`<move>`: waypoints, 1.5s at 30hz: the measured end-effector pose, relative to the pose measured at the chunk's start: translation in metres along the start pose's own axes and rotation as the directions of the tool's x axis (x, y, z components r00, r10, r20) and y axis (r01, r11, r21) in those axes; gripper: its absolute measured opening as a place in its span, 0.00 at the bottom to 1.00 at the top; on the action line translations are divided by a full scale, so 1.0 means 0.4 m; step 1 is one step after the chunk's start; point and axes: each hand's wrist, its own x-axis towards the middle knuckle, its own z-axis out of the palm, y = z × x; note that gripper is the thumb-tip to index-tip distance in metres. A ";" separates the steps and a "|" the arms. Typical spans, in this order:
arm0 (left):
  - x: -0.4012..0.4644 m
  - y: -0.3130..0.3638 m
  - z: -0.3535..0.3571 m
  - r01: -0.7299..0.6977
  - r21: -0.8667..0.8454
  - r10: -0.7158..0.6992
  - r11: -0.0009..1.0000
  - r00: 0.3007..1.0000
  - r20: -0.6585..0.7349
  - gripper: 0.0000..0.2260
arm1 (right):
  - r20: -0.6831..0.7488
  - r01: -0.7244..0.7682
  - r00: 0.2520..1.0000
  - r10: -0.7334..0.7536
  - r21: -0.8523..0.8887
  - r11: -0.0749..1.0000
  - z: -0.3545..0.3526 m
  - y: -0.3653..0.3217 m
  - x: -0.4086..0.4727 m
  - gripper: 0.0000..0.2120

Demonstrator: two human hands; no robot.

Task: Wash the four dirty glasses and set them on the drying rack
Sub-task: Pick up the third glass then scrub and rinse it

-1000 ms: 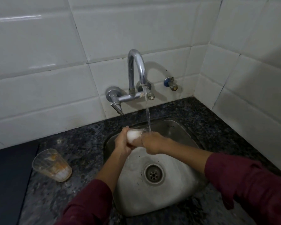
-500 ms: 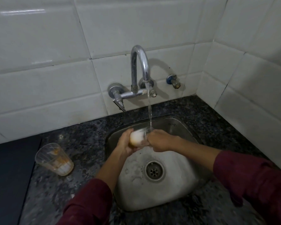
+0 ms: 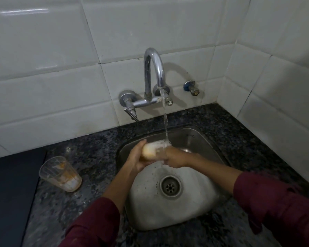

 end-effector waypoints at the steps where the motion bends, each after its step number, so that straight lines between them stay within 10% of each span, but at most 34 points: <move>1: -0.003 0.000 -0.007 0.020 0.011 -0.020 1.000 0.999 0.032 0.13 | -0.029 0.024 0.999 -0.021 0.094 0.995 -0.005 0.001 0.000 0.20; 7: -0.009 -0.003 -0.033 -0.190 0.554 0.146 0.810 0.982 0.123 0.21 | 0.037 0.000 0.998 -0.049 0.797 0.604 -0.049 0.011 -0.023 0.13; 14: -0.063 -0.052 -0.035 0.155 0.456 -0.326 0.876 0.888 0.325 0.30 | -0.035 -0.033 0.970 0.240 0.961 0.273 0.038 0.028 -0.034 0.05; 22: -0.063 -0.107 -0.063 0.349 0.404 -0.463 0.845 0.856 0.229 0.31 | -0.002 -0.059 0.912 0.411 0.989 0.136 0.152 0.017 -0.049 0.09; 31: -0.046 -0.113 -0.071 0.287 0.359 -0.394 0.888 0.877 0.276 0.25 | 0.012 -0.093 0.898 0.439 0.982 0.164 0.112 0.008 -0.052 0.10; 35: -0.052 -0.111 -0.049 -0.093 0.467 -0.057 0.879 0.953 0.296 0.23 | -0.177 -0.090 0.888 0.424 0.838 0.538 0.062 -0.005 -0.054 0.13; 42: -0.103 -0.125 0.024 -0.515 0.812 0.558 0.274 0.773 0.302 0.33 | -0.476 -0.189 0.758 0.446 0.495 0.848 0.036 -0.064 -0.038 0.11; 45: -0.110 -0.120 0.021 -0.556 0.786 0.543 0.271 0.762 0.352 0.36 | -0.442 -0.091 0.768 0.464 0.641 0.762 0.025 -0.058 -0.051 0.12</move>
